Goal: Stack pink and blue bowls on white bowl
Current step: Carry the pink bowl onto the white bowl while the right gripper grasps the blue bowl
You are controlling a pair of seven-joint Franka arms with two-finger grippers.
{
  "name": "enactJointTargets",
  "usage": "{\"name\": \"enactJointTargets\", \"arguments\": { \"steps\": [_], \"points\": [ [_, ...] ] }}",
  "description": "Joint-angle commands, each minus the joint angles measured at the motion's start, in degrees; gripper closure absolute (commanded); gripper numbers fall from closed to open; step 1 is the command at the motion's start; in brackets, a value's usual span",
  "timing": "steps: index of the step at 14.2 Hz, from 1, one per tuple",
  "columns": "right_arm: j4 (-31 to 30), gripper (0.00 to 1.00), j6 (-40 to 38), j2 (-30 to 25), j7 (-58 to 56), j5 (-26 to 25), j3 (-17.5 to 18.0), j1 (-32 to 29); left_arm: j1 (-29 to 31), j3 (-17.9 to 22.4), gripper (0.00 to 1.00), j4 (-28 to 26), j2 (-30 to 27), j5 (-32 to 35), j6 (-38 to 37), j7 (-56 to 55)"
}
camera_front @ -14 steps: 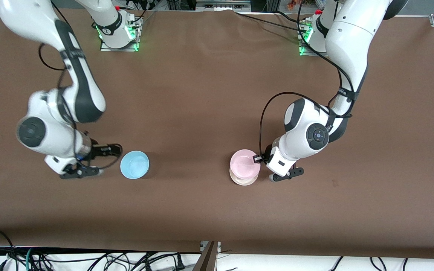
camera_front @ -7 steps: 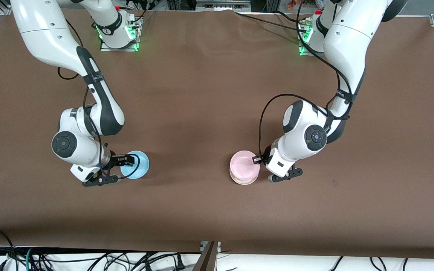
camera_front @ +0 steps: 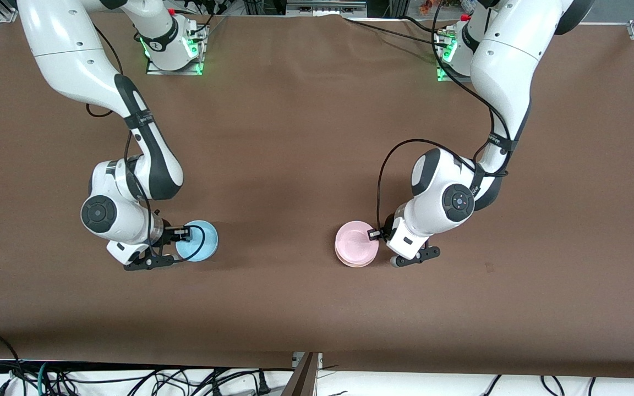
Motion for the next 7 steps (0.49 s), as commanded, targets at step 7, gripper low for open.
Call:
{"name": "enactJointTargets", "arguments": {
  "steps": [7],
  "points": [
    [2.1,1.0,-2.3,-1.0,5.6,1.2,1.0,1.0,-0.3,0.6,1.0,1.7,1.2,1.3,1.3,-2.6]
  ]
}}
